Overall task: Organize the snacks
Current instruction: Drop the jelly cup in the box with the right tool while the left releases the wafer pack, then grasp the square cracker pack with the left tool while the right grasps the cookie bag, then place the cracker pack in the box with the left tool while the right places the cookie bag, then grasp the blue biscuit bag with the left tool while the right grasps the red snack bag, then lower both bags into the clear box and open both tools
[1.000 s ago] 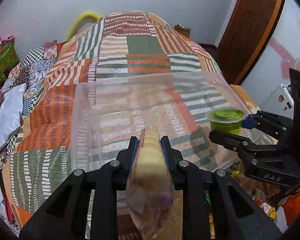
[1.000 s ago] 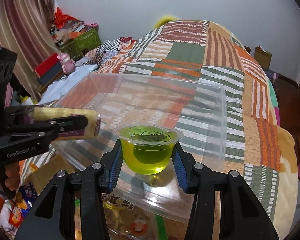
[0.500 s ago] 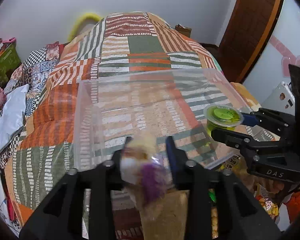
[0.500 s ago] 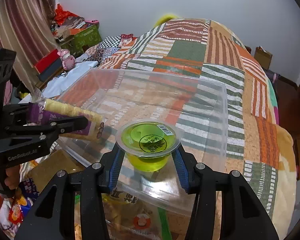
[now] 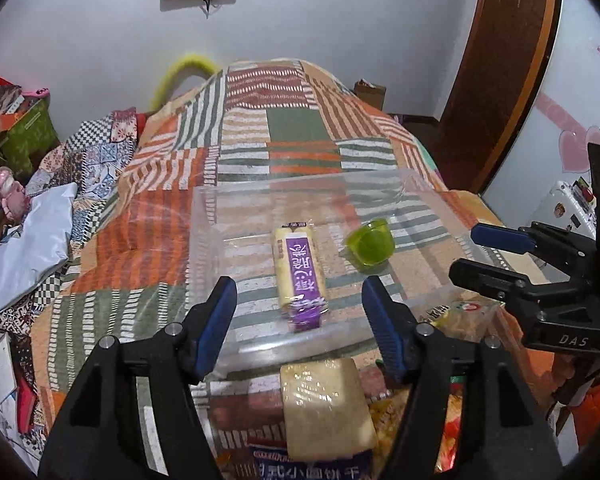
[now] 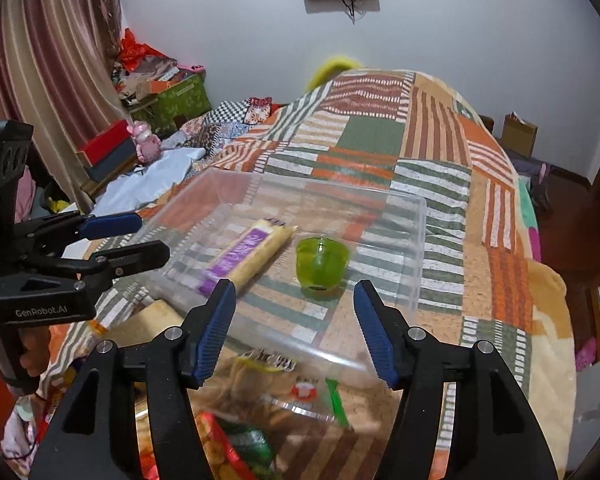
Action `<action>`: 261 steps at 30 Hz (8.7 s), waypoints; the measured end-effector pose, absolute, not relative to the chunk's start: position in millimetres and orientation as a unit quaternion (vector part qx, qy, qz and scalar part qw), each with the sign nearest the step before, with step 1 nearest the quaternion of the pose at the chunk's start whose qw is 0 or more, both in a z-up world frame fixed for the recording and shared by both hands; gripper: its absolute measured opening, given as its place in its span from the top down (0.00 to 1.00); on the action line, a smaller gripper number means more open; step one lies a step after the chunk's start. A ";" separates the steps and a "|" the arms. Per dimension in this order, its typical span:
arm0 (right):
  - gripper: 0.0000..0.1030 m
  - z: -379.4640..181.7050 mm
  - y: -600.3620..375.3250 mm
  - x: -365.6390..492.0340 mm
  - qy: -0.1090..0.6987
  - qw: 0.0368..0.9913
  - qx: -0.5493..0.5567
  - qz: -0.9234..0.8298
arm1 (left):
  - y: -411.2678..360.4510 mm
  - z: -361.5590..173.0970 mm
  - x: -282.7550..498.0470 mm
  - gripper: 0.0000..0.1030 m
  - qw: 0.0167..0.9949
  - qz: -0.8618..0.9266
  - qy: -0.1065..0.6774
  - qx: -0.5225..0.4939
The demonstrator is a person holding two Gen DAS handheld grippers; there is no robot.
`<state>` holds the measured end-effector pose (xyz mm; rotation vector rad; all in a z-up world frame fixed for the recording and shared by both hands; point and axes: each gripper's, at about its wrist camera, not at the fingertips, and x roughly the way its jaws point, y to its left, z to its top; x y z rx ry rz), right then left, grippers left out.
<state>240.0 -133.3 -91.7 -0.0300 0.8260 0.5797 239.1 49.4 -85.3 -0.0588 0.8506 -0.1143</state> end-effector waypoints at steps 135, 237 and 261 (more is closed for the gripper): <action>0.23 -130.2 -97.8 267.3 0.435 0.860 -0.005 0.266 | 64.9 -109.4 271.1 0.47 0.900 -0.043 0.422 -0.098; 0.44 -146.0 -142.1 146.0 0.462 0.832 0.055 0.301 | 68.3 -134.2 114.8 0.44 0.909 -0.009 0.413 -0.057; 0.47 -81.9 -154.3 165.4 0.369 0.881 0.045 0.292 | 58.7 -67.0 143.7 0.44 0.935 -0.033 0.347 -0.065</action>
